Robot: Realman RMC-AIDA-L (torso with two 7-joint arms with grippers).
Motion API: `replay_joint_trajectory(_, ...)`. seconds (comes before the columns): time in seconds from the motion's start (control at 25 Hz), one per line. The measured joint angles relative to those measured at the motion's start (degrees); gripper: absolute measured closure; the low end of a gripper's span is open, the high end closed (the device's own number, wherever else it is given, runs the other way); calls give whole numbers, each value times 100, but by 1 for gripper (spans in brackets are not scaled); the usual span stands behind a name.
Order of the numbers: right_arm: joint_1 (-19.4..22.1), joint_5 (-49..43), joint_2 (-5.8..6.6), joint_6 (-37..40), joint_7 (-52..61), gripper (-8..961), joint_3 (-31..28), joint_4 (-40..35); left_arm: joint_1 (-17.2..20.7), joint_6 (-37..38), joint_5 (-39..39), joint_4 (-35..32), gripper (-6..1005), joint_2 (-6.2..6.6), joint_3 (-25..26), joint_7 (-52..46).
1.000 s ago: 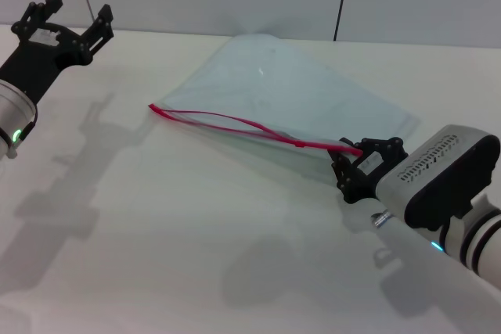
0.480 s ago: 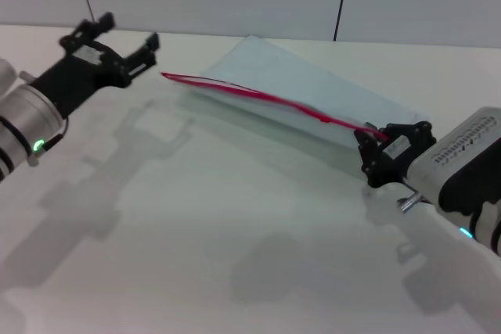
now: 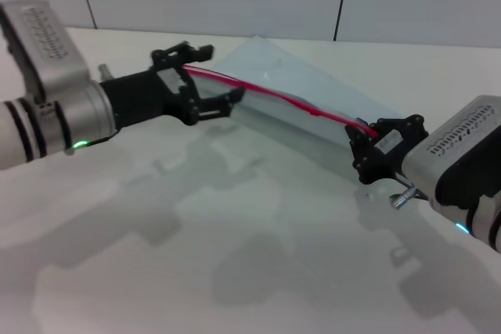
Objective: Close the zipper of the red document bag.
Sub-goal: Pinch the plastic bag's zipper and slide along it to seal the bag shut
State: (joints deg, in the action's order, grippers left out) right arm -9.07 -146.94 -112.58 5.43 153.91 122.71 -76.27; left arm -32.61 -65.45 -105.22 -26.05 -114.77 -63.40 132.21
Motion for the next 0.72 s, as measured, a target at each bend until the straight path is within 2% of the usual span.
replay_joint_trajectory(0.04, 0, 3, -2, 23, -13, 880, 1, -22, 2, 18, 502, -385, 153, -80, -4, -227)
replay_joint_trajectory(0.16, -18, 25, -8, 95, -37, 884, 18, -70, -11, 36, 934, -680, 156, -144, -28, -305)
replay_joint_trajectory(0.24, -38, 25, -16, 197, -41, 888, 13, -103, -51, 38, 1108, -793, 157, -150, -167, -364)
replay_joint_trajectory(0.48, -107, 40, -12, 327, -44, 894, -2, -120, -29, 222, 1173, -1333, 162, -145, -1029, -482)
replay_joint_trajectory(0.72, -178, 53, -12, 459, -45, 893, -2, -165, -18, 679, 1323, -1504, 166, -137, -1480, -483)
